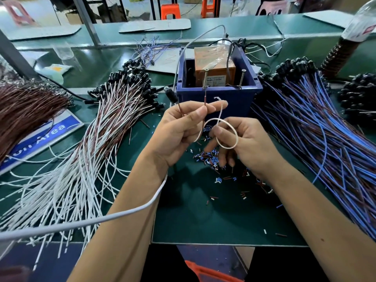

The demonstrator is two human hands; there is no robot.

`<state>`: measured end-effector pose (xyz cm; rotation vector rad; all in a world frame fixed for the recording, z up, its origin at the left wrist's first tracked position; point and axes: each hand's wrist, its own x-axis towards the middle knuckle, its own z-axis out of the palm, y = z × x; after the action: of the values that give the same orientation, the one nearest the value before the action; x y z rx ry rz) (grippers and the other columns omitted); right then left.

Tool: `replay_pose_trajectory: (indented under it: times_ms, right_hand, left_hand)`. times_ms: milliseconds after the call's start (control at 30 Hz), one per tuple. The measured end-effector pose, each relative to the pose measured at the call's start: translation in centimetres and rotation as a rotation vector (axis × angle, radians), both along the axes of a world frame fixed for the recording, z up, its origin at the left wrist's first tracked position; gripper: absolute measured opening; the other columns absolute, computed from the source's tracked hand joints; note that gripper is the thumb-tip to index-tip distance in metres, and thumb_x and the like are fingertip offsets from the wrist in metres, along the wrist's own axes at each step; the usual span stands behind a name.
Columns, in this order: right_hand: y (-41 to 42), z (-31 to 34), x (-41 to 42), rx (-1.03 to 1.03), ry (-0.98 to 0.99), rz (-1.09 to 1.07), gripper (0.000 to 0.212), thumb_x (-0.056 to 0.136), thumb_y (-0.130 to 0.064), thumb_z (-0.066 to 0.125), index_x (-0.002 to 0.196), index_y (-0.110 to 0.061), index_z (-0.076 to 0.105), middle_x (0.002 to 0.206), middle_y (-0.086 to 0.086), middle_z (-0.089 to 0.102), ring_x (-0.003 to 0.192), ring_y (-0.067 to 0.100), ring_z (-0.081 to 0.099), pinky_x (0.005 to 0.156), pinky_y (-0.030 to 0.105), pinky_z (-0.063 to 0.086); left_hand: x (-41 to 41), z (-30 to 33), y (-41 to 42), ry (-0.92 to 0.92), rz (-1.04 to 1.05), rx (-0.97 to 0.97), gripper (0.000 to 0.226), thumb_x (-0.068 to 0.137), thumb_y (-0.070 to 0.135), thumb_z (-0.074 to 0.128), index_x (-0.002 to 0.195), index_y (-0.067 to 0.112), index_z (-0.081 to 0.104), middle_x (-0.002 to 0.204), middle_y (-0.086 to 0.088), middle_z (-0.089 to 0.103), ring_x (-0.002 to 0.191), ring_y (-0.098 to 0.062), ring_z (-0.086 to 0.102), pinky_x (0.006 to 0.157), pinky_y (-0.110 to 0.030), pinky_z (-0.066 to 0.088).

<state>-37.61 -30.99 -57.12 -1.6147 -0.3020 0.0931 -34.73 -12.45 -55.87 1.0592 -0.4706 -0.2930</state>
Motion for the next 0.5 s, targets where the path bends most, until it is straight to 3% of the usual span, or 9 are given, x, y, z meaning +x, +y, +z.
replay_pose_trajectory:
  times_ms: [167,333,433,500]
  right_hand:
    - [-0.1,-0.1,-0.1,-0.012,0.044,0.015,0.026,0.109,-0.015,0.052,0.091,0.003,0.061,0.07,0.018,0.073,0.037,0.025,0.055,0.034,0.023,0.037]
    - [0.0,-0.1,-0.1,-0.035,0.016,0.059,0.027,0.109,-0.014,0.053,0.088,-0.001,0.064,0.067,0.017,0.072,0.038,0.023,0.055,0.035,0.023,0.038]
    - [-0.2,-0.1,0.0,0.01,-0.036,-0.016,0.019,0.106,-0.015,0.058,0.094,-0.006,0.068,0.071,0.011,0.072,0.043,0.019,0.055,0.036,0.023,0.038]
    - [-0.5,-0.1,0.2,0.067,-0.073,-0.102,0.01,0.102,-0.018,0.064,0.102,-0.011,0.071,0.074,0.005,0.07,0.047,0.015,0.052,0.038,0.022,0.037]
  left_hand:
    - [0.1,-0.4,-0.6,0.009,0.06,0.09,0.025,0.097,0.01,0.056,0.089,0.013,0.079,0.12,-0.017,0.074,0.047,-0.006,0.018,0.043,-0.015,0.019]
    - [0.1,-0.8,-1.1,0.041,0.051,0.135,0.023,0.097,0.012,0.059,0.107,-0.007,0.069,0.076,-0.004,0.075,0.047,-0.005,0.054,0.047,-0.012,0.042]
    - [0.2,-0.8,-1.3,0.112,0.077,0.101,0.022,0.092,0.015,0.061,0.103,-0.003,0.069,0.065,0.002,0.071,0.04,0.0,0.041,0.044,-0.018,0.037]
    - [0.4,-0.8,-1.2,0.171,0.066,0.039,0.019,0.09,0.015,0.062,0.097,0.001,0.073,0.066,0.002,0.071,0.039,0.003,0.033,0.04,-0.01,0.032]
